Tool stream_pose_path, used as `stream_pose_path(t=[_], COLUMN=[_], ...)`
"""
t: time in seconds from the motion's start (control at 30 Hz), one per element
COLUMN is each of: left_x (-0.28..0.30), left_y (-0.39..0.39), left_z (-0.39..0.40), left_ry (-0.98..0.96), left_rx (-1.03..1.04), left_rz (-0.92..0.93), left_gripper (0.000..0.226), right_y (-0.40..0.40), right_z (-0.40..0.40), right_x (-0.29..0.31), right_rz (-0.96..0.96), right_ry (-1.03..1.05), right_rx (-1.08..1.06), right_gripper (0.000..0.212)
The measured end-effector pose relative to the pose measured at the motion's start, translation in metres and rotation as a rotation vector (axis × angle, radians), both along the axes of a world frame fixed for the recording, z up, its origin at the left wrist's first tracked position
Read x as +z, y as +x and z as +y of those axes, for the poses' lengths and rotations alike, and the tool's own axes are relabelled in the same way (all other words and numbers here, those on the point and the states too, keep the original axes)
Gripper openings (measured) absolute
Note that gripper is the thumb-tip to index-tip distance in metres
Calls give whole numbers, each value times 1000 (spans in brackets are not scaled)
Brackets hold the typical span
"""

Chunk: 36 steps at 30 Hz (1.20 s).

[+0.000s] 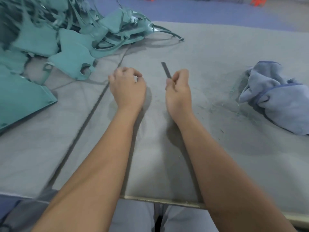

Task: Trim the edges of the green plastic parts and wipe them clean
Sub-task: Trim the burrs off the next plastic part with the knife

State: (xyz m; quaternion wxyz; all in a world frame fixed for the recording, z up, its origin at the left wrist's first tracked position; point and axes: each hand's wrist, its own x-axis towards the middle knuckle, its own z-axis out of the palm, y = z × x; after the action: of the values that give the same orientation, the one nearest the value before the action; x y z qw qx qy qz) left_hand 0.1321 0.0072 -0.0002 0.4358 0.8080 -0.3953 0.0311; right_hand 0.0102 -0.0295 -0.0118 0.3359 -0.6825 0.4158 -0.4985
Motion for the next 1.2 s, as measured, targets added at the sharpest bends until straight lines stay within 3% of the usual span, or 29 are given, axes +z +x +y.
stream_pose_path(t=[0.1,0.27,0.4,0.57,0.67,0.83,1.03,1.2], left_x=[5,3,0,5,5,6,6,5], left_y=[31,71,81,91,98,101,88,58], left_z=[1,9,11,18,28,35,23,8], left_ry=[130,90,154,466,545,520,318,49], left_rx=[137,258,292,399,415,463,248,-211], left_rz=[-70,-142,-65,60,101,-52,-261,-395], left_gripper=[20,29,32,37,44,34,29,31], right_y=[-1,-1,-4,-5,-6,-8,-13,-29], right_z=[-8,-10,-10,-6,-6,-6,-6,-19], right_x=[-3,-5,0,5,7,8,13,25], right_rz=[-10,54,45,71,80,50,-98,-394], right_ry=[103,129,153,143,140,164,159,202], right_rx=[24,91,92,130,133,108,-9,-257], right_gripper=[10,11,17,17,17,18,15,24])
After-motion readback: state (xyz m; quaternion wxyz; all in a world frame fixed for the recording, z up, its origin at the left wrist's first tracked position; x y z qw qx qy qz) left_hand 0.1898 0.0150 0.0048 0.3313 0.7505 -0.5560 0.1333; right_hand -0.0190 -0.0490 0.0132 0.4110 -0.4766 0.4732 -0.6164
